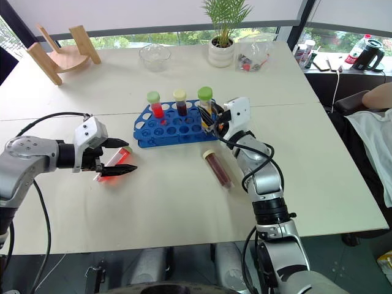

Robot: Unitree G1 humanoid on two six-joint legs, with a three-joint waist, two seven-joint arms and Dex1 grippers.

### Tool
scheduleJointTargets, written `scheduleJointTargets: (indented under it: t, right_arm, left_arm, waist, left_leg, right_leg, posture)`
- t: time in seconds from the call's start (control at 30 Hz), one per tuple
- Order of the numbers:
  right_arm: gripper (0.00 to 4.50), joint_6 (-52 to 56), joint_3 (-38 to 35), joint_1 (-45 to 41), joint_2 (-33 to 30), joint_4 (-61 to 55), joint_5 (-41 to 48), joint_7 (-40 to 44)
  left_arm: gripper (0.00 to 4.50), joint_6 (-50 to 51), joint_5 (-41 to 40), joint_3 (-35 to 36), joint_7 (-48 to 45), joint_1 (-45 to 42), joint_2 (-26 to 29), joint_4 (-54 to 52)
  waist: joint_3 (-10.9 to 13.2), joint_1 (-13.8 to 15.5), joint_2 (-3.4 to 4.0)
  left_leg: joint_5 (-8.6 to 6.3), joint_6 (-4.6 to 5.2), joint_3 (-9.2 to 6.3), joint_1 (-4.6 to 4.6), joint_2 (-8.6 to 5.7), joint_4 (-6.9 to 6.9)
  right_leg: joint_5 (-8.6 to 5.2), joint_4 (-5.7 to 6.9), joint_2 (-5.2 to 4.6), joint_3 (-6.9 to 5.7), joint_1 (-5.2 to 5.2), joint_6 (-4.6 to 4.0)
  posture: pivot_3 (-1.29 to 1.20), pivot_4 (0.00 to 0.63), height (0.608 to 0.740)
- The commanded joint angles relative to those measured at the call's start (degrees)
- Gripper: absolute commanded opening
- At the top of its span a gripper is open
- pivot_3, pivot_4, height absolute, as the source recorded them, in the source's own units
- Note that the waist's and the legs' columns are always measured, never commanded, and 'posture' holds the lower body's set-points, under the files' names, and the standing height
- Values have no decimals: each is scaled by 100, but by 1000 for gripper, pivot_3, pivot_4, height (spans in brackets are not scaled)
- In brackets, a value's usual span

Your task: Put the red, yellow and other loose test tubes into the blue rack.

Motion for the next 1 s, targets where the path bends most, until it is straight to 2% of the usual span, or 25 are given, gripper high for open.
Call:
scheduleJointTargets:
  t: [0.03, 0.8, 1.0]
  right_arm:
    - [810, 14, -20, 111, -48, 188, -70, -29]
    - [810, -91, 35, 211, -62, 246, -95, -74]
    - [3708, 402, 15, 422, -237, -533, 10, 12]
  left_arm:
    - [4500, -58, 55, 39, -7, -129, -4, -46]
    - [4500, -27, 166, -45, 9, -272, -120, -40]
    - [4500, 23, 114, 18, -32, -255, -83, -95]
  waist:
    - [0, 1, 0]
    - [1, 11, 1]
    - [2, 2, 3]
  left_leg:
    - [0, 0, 0, 0, 0, 0]
    - [0, 0, -2, -1, -2, 0]
    - [0, 0, -2, -1, -2, -1]
  right_leg:
    - [0, 0, 0, 0, 0, 0]
    - [0, -1, -1, -1, 2, 0]
    - [0, -1, -1, -1, 1, 0]
  posture:
    - [0, 150, 740]
    - [0, 150, 740]
    - [0, 150, 740]
